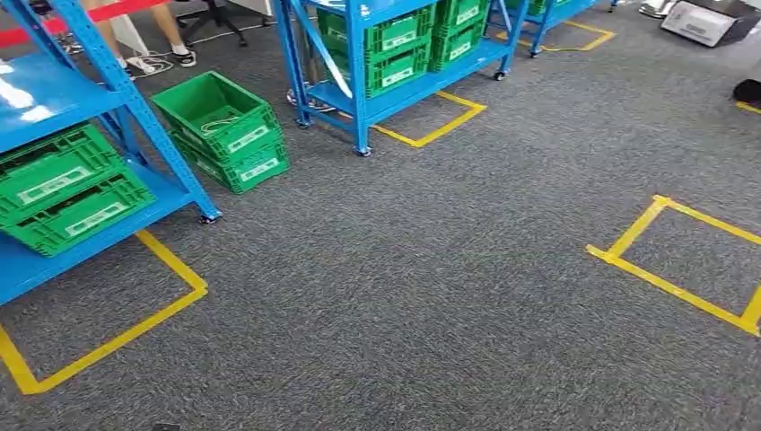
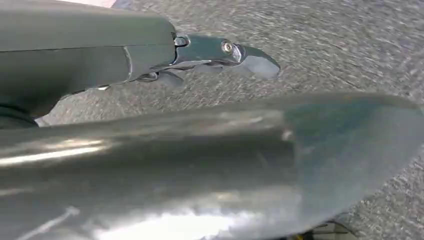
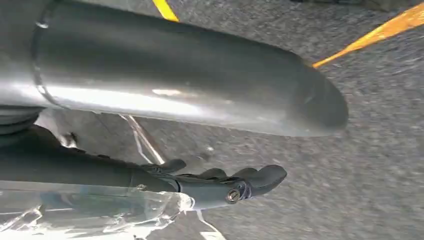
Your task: Take the parts from the cabinet and place them on the table.
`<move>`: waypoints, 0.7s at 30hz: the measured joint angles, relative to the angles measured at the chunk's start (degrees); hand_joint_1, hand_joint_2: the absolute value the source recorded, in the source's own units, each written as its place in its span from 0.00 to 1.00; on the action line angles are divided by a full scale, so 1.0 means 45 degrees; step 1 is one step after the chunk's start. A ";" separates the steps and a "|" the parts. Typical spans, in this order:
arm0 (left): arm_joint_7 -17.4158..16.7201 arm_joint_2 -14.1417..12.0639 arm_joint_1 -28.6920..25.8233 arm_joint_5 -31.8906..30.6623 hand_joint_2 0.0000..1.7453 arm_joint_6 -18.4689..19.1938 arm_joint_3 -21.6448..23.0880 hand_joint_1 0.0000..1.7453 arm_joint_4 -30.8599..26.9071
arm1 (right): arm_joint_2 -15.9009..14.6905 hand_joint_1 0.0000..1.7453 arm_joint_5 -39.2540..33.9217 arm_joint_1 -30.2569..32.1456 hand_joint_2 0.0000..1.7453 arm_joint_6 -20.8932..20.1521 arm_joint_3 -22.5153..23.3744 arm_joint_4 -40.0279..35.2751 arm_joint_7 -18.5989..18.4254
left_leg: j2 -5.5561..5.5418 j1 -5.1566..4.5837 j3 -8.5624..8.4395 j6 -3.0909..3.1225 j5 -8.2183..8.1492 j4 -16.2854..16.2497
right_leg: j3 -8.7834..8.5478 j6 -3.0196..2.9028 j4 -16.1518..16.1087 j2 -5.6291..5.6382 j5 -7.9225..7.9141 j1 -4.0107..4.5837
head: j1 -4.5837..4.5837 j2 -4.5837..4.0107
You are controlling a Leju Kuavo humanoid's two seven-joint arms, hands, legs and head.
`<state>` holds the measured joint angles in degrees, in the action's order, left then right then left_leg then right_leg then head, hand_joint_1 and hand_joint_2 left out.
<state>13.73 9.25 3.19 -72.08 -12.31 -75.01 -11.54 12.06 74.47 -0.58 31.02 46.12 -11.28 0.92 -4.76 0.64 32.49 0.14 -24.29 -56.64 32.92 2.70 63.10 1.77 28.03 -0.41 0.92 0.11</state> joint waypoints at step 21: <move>-0.0029 0.0019 -0.0048 0.0058 0.00 0.0029 -0.0010 0.00 0.0000 | 0.0024 0.00 0.0151 -0.0063 0.00 -0.0019 -0.0015 0.0015 -0.0019 | 0.1434 -0.0095 -0.0013 -0.0179 -0.0090 0.0011 | -0.0641 -0.0199 -0.1008 -0.1881 0.0104 0.0159 | -0.0224 0.0000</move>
<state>13.60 9.33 2.98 -71.82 -12.17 -75.06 -11.54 12.17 75.14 -0.87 30.93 46.05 -11.21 0.83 1.69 0.21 32.43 -0.67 -24.69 -56.59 30.03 1.80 58.56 -6.69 28.49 0.30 -0.09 0.11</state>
